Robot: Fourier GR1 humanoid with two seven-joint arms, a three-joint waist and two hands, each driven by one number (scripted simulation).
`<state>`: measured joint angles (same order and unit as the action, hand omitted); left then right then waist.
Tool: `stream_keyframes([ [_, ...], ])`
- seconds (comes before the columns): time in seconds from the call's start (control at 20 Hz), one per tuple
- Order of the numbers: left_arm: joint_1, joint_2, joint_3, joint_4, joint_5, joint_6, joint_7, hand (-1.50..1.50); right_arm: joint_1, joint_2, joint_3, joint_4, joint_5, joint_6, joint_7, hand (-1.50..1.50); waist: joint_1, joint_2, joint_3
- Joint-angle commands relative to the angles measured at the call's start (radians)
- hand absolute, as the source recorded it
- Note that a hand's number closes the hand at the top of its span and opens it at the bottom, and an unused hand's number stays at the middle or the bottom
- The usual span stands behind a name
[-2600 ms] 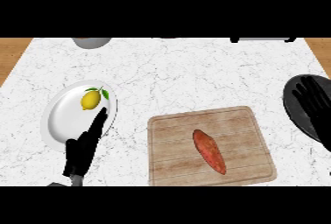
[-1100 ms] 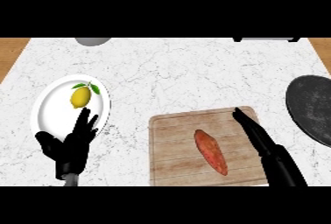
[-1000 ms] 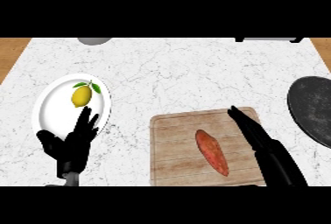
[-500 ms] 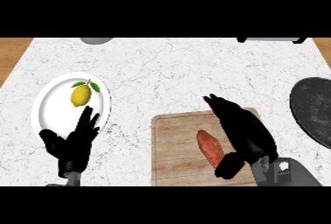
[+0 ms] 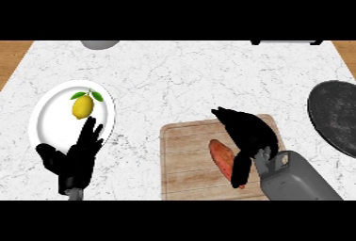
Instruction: Pick the sweet potato from the cutting board and place it in the pan
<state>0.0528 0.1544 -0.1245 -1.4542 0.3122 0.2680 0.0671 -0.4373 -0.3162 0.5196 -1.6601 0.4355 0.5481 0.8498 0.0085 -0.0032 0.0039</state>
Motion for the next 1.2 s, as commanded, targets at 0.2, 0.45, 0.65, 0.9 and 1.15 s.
stream_keyframes([
  [0.2,0.025,-0.026,0.006,0.003,-0.008,0.002,0.042,0.00,0.021,0.056,-0.011,0.040,0.029,0.093,-0.002,-1.50,-0.004,0.003,-0.004],
  [0.45,0.035,-0.024,0.027,0.006,-0.031,0.005,0.037,0.00,0.125,0.041,-0.049,-0.036,0.089,0.043,-0.097,-1.50,-0.007,0.003,-0.004],
  [0.65,0.032,-0.013,0.033,-0.027,-0.035,-0.014,0.065,0.00,0.093,0.094,-0.030,0.084,0.200,-0.039,-0.173,-1.50,-0.003,0.003,-0.004],
  [0.9,0.076,-0.055,0.015,-0.009,-0.065,-0.001,0.016,0.00,0.174,0.047,-0.035,0.022,0.242,-0.024,-0.211,-1.50,-0.007,0.002,-0.004],
  [1.15,0.133,-0.040,0.025,-0.078,-0.053,-0.033,0.014,0.00,0.144,0.110,-0.017,0.167,0.278,-0.077,-0.320,1.50,0.003,0.003,-0.004],
])
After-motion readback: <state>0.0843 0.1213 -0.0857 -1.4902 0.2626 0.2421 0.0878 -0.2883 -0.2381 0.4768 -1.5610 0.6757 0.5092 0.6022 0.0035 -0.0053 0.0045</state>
